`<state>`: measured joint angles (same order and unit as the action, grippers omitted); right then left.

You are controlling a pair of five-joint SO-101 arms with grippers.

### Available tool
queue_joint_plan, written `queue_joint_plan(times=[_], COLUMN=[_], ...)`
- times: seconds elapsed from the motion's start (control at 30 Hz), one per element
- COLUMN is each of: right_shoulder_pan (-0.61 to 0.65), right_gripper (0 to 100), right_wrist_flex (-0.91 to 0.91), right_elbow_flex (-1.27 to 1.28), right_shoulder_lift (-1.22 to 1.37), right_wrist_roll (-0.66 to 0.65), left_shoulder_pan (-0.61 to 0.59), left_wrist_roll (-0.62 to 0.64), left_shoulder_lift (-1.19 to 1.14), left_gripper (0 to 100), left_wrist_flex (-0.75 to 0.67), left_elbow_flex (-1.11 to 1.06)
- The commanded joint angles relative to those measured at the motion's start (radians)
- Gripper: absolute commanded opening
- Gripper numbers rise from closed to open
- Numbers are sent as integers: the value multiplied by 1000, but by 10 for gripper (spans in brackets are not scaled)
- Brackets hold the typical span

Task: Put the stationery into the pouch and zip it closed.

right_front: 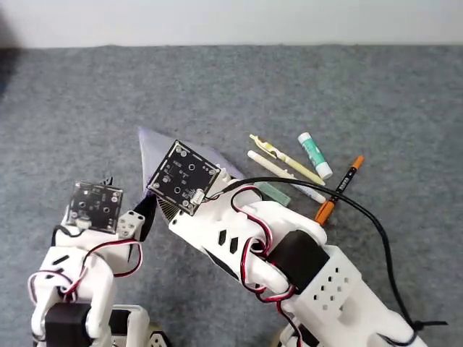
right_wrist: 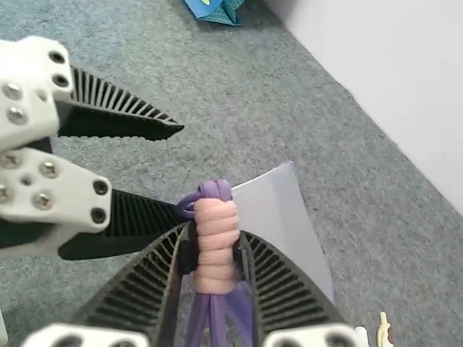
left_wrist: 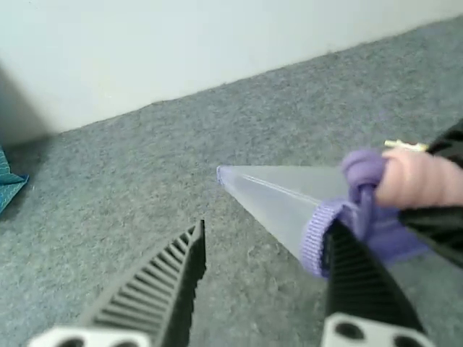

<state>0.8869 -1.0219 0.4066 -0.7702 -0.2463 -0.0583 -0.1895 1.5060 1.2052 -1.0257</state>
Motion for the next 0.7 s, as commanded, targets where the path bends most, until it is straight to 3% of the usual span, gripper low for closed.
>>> queue_joint_plan(times=[0.0,0.17,0.4,0.67], right_shoulder_pan=[13,13,-1,-208], right_gripper=[8,8,8,8], right_wrist_flex=[-2,-7,-94,-222], right_elbow_flex=[-11,-8,-6,-6], right_shoulder_lift=[-35,-36,-81,-186], right_wrist_roll=[5,8,11,12], left_shoulder_pan=[-3,0,-6,-8], left_wrist_roll=[-60,-126,-146,-144], left_shoulder_lift=[-25,-29,-31,-31], left_gripper=[158,13,11,10], left_wrist_flex=[-15,-21,-12,-14], left_elbow_flex=[-19,-19,-19,-39])
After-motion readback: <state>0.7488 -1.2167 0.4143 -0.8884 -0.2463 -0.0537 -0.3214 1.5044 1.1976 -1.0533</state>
